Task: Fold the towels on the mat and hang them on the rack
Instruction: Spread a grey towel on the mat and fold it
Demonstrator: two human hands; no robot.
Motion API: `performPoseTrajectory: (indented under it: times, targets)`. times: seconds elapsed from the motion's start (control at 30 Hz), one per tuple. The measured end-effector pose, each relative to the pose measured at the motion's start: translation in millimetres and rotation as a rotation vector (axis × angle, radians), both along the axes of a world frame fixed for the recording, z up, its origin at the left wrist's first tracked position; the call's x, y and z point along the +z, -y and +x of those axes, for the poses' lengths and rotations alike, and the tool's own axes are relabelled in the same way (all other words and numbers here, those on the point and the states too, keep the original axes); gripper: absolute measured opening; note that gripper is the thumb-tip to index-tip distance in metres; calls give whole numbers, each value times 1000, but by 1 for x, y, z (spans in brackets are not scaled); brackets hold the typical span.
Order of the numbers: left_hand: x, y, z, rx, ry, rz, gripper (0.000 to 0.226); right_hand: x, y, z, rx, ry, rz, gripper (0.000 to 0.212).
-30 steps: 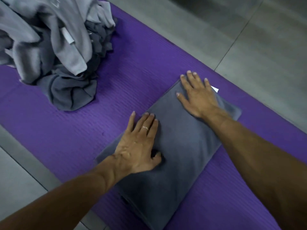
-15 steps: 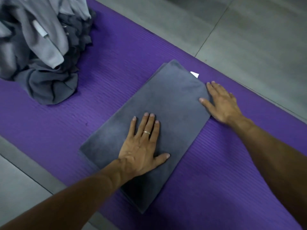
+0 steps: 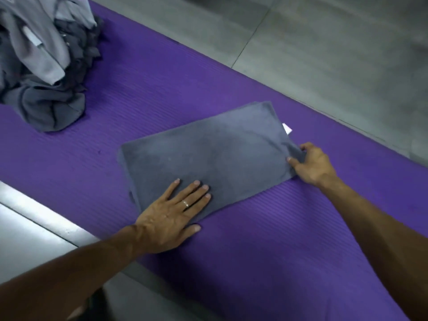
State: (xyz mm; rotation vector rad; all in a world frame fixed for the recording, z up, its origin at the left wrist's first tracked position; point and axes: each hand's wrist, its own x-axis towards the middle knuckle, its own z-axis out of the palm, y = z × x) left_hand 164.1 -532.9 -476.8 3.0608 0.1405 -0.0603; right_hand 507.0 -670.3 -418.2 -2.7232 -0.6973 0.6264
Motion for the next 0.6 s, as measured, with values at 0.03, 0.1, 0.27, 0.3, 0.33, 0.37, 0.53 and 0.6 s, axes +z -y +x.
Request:
performPoseTrajectory:
  times: [0.03,0.1,0.27,0.3,0.33,0.37,0.53,0.6]
  targets:
    - [0,1,-6,10,6,2,68,-2,15,-6,16,37,-56,51]
    - [1,2,-14,38,36,18,64,-1,25,-24,111,230,-163,57]
    - [18,2,-9,114,140,-70,46,-1,1,-96,726,211,101,84]
    - [24,0,-7,159,139,-133,46,-3,-4,-107,809,81,43,94]
    - [29,-2,-6,215,118,-204,47,-4,-7,-115,866,-1,-46,100]
    - [34,-5,-6,270,120,-270,49,-7,-9,-116,903,-17,-104,100]
    - [54,-31,1,396,188,-634,29,-12,-7,-83,808,93,-86,66]
    - [61,-43,8,425,121,-730,25,-4,-8,-68,700,38,-52,58]
